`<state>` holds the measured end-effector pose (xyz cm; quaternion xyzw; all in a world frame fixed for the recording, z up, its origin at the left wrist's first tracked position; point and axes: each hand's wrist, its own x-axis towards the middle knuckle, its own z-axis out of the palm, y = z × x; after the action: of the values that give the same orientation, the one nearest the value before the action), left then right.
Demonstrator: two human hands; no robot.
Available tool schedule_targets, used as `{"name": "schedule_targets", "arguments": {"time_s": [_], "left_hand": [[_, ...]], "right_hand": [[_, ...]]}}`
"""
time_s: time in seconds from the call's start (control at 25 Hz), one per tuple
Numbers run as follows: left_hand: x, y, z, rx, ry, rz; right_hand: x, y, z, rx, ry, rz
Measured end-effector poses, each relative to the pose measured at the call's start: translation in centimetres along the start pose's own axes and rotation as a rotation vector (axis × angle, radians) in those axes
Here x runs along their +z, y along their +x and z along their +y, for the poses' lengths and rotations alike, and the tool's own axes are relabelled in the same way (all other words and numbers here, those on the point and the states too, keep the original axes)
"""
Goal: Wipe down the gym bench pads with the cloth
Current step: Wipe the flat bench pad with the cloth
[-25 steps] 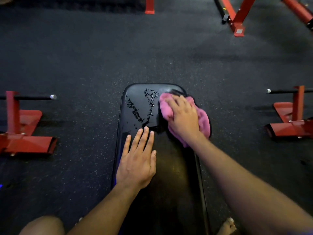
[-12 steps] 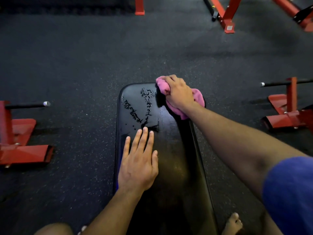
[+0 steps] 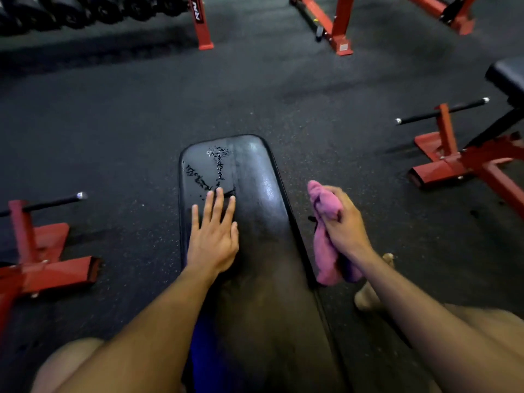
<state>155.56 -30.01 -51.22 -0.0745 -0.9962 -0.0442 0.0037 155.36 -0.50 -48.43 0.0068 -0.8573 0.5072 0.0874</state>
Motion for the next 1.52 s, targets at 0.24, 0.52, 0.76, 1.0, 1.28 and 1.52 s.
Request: {"name": "schedule_targets", "arguments": {"time_s": [0.24,0.52,0.76,1.0,1.28,1.52], "left_hand": [[-0.5,1.4,-0.5,0.18,0.021,-0.119],[0.6,1.5,-1.1,0.213,0.017,-0.064],[0.5,1.4,-1.2,0.199,-0.009,-0.052],[0.3,1.5,-1.0,0.191,-0.012,-0.046],[0.9,1.5,-1.2,0.194,-0.024,0.005],[1.3,1.5,-1.4,0.21,-0.034,0.021]], "right_hand": [[5.9,-2.7,0.5,0.006,0.131,-0.083],[12.2,16.0,0.7,0.032,0.028,-0.013],[12.0,16.9,1.6,-0.025,0.054,-0.072],[7.2,2.1,1.7,-0.018,-0.02,-0.099],[11.3,10.7,-0.3,-0.013,-0.221,0.008],[14.5,21.9,-0.6,0.013,-0.254,-0.07]]}}
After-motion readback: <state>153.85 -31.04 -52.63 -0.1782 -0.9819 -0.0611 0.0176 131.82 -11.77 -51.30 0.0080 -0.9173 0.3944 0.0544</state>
